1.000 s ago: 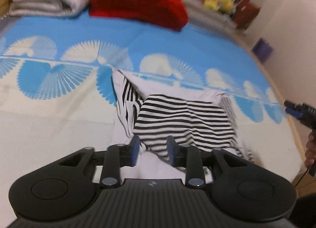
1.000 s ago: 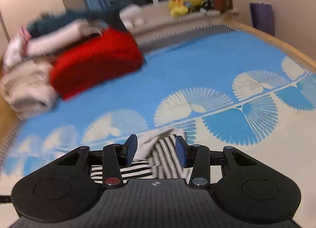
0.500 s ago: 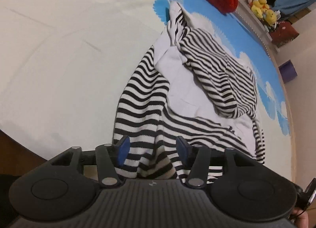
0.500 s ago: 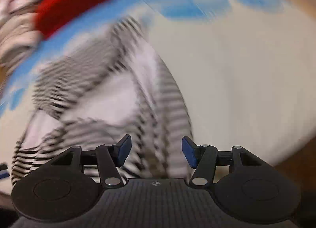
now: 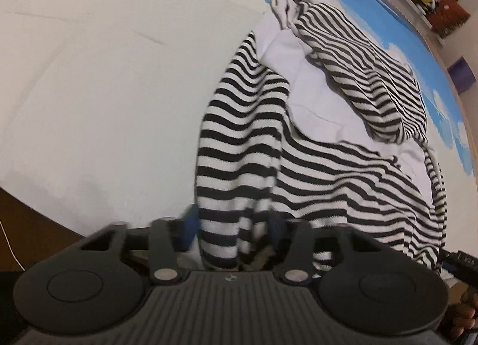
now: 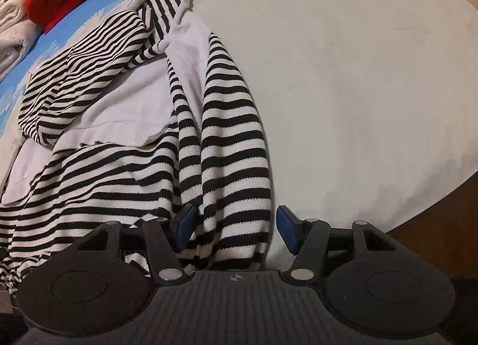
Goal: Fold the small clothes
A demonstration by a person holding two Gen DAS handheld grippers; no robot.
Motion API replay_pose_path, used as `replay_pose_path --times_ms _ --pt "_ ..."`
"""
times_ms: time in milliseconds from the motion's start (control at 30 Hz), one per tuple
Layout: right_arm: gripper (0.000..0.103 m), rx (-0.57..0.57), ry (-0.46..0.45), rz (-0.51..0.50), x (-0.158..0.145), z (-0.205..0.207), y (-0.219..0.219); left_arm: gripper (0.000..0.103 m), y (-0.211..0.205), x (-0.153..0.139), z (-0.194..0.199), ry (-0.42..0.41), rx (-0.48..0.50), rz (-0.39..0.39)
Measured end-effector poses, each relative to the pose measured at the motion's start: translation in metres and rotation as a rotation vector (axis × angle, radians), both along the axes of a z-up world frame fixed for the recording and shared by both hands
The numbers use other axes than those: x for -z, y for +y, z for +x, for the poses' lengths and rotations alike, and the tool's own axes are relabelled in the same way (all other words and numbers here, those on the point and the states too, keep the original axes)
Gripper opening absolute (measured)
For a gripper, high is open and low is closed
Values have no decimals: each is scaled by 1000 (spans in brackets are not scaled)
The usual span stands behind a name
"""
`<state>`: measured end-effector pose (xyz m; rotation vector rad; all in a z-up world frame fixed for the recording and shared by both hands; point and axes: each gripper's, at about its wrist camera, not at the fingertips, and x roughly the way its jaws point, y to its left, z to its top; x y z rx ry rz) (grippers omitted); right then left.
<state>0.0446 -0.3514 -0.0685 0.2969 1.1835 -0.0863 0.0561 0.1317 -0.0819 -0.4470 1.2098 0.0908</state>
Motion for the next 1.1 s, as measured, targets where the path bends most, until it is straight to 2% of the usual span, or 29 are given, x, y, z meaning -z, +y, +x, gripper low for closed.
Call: replay_pose_path --times_ms 33,67,100,167,267,367,433,467,567,700,800,833,867,900,1000,1100 --pt "36 -7 -6 16 0 0 1 17 -1 0 0 -1 4 -4" --pt "18 -17 -14 34 -1 -1 2 10 -2 -1 -1 -8 6 -8" --pt "10 -27 -27 36 -4 -1 3 9 -3 -4 -2 -23 8 0" --pt "9 -27 -83 16 -16 -4 4 8 -5 -15 -6 -60 4 20" --pt "9 59 -162 38 -31 -9 -12 8 -3 -30 -14 -118 -18 -12" --pt "9 93 -103 26 -21 -8 -20 9 -3 -28 -14 -100 -22 -26" --pt "11 69 -45 33 -10 -5 -18 12 -5 -19 -10 -50 -2 -28" --pt "14 55 -33 18 -7 -5 -15 15 -5 -14 -9 -22 0 -30" --pt "34 39 -23 -30 -6 -5 -11 30 -3 -4 -7 19 -16 -27" --pt "38 41 -2 -3 -1 -4 -13 30 -2 -1 -4 23 -8 -34" --pt "38 2 -7 -23 1 -3 -2 30 -8 2 -2 23 18 -4" --pt "35 -9 -12 -26 0 -2 -1 19 -10 1 -1 15 25 8" --pt "16 -19 -21 -15 -1 -3 0 9 -10 -1 -2 -1 20 16" --pt "10 -17 -41 8 -4 -4 -1 9 -9 -5 -3 -24 3 23" --pt "10 13 -116 23 -15 -7 -5 8 0 -17 -7 -88 -55 29" --pt "11 20 -101 17 -13 -5 -7 8 3 -13 -5 -66 -67 2"
